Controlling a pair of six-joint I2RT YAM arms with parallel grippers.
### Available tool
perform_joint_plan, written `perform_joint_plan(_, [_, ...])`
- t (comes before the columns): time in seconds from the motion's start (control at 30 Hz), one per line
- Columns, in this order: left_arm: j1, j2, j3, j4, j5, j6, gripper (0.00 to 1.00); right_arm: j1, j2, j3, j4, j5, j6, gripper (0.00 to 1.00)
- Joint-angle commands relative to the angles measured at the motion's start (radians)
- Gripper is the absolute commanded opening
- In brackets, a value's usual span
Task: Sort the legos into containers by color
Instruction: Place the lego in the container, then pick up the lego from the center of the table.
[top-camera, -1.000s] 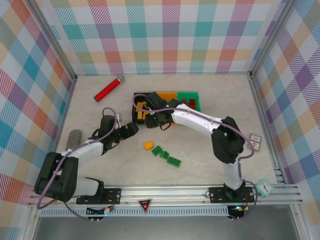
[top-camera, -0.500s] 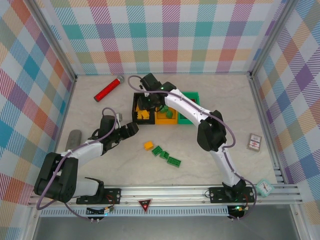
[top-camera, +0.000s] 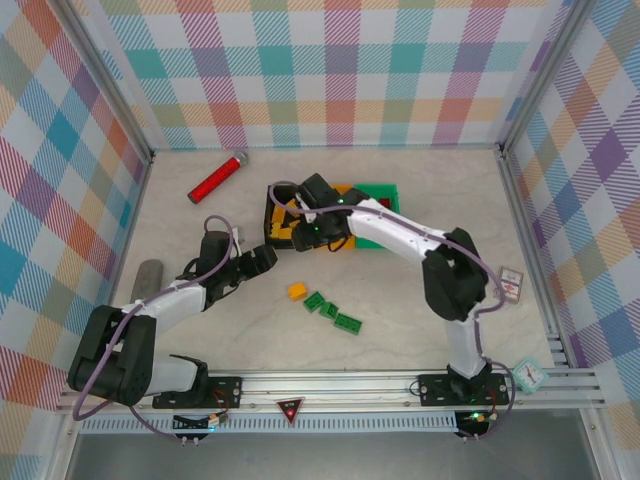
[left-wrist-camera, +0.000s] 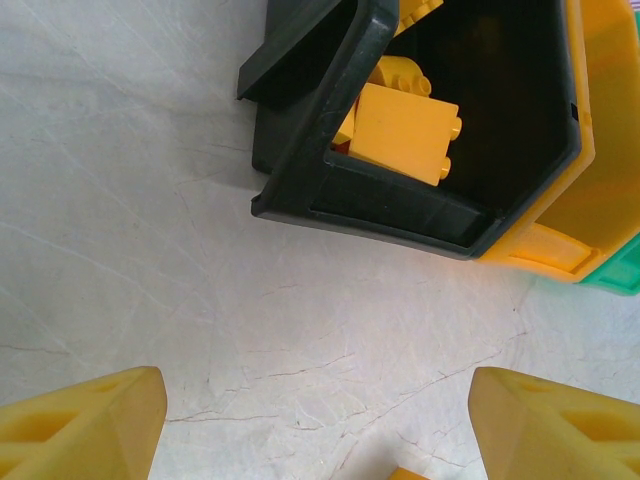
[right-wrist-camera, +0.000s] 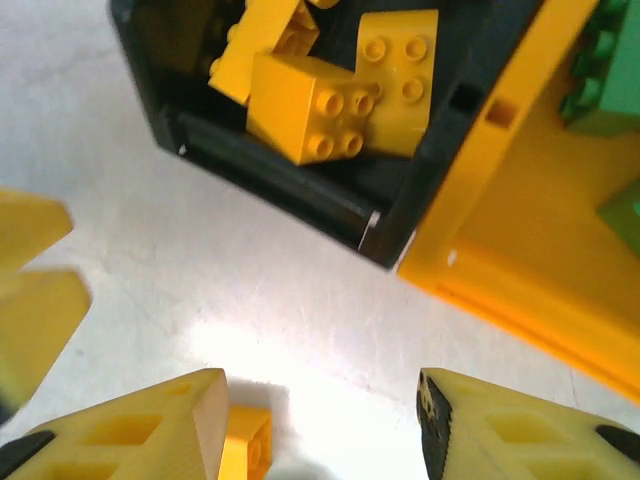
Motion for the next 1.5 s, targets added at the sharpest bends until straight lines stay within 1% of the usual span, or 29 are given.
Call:
perform_joint_plan(0.0, [0.012, -0.01, -0.016, 0.018, 0.008, 0.016, 0.79, 0.01, -0.128, -0.136, 0.113, 0.022, 0.014, 0.53])
perform_joint_plan(0.17, [0.012, 0.023, -0.014, 0.042, 0.024, 0.006, 0.79, 0.01, -0.251, -0.333, 0.158, 0.085, -0.006, 0.54])
perform_joint_plan(0.3, [0.011, 0.051, -0.008, 0.061, 0.064, -0.003, 0.79, 0.009, -0.351, -0.492, 0.218, 0.166, -0.034, 0.54])
perform_joint_plan(0.43, [0.004, 0.047, -0.013, 0.08, 0.084, -0.005, 0.79, -0.002, -0.436, -0.623, 0.281, 0.244, -0.078, 0.55])
perform_joint_plan(0.53, [-0.009, 0.045, -0.008, 0.08, 0.089, 0.009, 0.78, -0.018, -0.507, -0.733, 0.376, 0.26, -0.121, 0.56])
perform_joint_plan(0.73, [-0.054, 0.061, 0.011, 0.07, 0.067, 0.032, 0.78, -0.052, -0.625, -0.891, 0.529, 0.28, -0.184, 0.57])
perform_joint_plan(0.87, [-0.092, 0.078, 0.038, 0.04, 0.047, 0.062, 0.78, -0.087, -0.647, -0.966, 0.635, 0.273, -0.169, 0.59])
perform_joint_plan(0.97, [-0.127, 0.08, 0.061, -0.005, 0.009, 0.088, 0.78, -0.106, -0.629, -0.979, 0.646, 0.273, -0.151, 0.59])
perform_joint_plan(1.07, [-0.18, 0.076, 0.094, -0.069, -0.054, 0.124, 0.78, -0.111, -0.619, -0.987, 0.648, 0.275, -0.14, 0.59])
perform_joint_plan(1.2, [-0.279, 0.074, 0.144, -0.153, -0.145, 0.182, 0.77, -0.116, -0.63, -0.991, 0.662, 0.301, -0.139, 0.59])
perform_joint_plan(1.3, [-0.347, 0.08, 0.187, -0.237, -0.236, 0.238, 0.76, -0.121, -0.632, -0.993, 0.659, 0.31, -0.135, 0.6])
perform_joint_plan(1.37, [-0.369, 0.084, 0.207, -0.275, -0.282, 0.267, 0.76, -0.122, -0.637, -0.995, 0.654, 0.313, -0.131, 0.6])
perform_joint_plan(1.47, [-0.37, 0.082, 0.219, -0.323, -0.321, 0.276, 0.76, -0.124, -0.649, -1.0, 0.659, 0.32, -0.131, 0.6])
